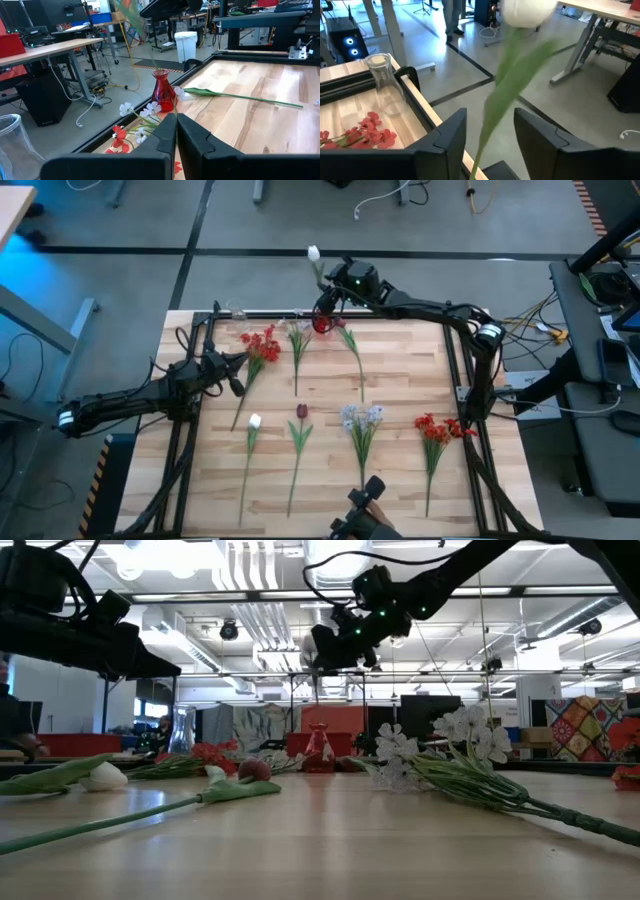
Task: Sort flowers into vase by color
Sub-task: Put the top white flower into the red vase, then put the top red flowers into the transparent vase
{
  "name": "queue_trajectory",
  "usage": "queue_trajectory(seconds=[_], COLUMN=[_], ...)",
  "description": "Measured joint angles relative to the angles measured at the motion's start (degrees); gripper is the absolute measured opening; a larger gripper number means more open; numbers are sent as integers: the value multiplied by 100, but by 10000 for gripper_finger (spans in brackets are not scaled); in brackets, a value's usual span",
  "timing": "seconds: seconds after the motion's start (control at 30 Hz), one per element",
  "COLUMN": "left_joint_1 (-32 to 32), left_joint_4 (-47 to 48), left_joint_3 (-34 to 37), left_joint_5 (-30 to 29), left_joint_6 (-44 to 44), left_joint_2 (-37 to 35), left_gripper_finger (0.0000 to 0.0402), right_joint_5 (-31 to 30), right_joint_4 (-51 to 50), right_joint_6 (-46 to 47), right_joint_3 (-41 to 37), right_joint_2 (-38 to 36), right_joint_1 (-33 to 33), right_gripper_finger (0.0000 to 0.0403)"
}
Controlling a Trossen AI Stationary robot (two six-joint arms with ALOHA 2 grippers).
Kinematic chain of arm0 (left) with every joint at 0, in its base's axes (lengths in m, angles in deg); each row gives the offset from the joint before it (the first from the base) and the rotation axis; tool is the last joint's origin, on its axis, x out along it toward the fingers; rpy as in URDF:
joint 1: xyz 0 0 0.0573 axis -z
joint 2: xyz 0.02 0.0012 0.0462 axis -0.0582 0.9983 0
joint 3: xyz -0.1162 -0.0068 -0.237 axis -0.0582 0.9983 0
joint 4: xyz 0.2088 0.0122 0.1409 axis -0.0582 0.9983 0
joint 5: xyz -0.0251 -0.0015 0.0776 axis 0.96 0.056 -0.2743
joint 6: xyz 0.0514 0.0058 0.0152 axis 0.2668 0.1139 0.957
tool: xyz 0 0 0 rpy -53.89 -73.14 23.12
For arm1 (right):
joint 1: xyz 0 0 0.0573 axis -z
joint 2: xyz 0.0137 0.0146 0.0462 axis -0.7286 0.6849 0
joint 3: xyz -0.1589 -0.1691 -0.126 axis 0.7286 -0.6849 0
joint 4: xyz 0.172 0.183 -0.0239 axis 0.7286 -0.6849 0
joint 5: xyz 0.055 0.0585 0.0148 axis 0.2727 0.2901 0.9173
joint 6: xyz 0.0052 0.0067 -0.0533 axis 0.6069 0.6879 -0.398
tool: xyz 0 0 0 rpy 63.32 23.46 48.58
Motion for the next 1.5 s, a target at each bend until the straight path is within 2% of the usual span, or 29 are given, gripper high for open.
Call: queue_trajectory(seconds=[0.23, 0.47, 0.6, 0.73, 0.83, 1.3, 1.4, 1.5], left_joint_1=[0, 1, 1, 1, 1, 4, -19, -29], left_joint_4=[2, 0, 0, -158, -285, -589, -419, 563], left_joint_3=[0, -1, -1, 1, -2, 1, -90, -492], left_joint_5=[-2, -1, -1, -1, -2, 91, 300, 295], left_joint_6=[0, 0, -1, 53, 254, 64, -610, -1530], left_joint_2=[-2, 0, -1, 0, -2, 2, 74, 303], left_gripper_finger=[0, 0, 0, 0, 0, 0, 0, 0], right_joint_5=[-3, -2, -4, 0, 0, -2, -9, -27], right_joint_4=[-364, -811, -1303, -1589, -1459, 398, 429, 442], right_joint_6=[-147, -295, -402, -603, -658, -60, 83, 172], right_joint_3=[0, 0, -8, -254, -658, -3231, -3607, -3929], right_joint_2=[-250, -588, -840, -1066, -1178, -2115, -2363, -2600], right_joint_1=[-26, -111, -188, -244, -253, -327, -345, -384], right_gripper_finger=[179, 172, 135, 64, 19, 13, 12, 12])
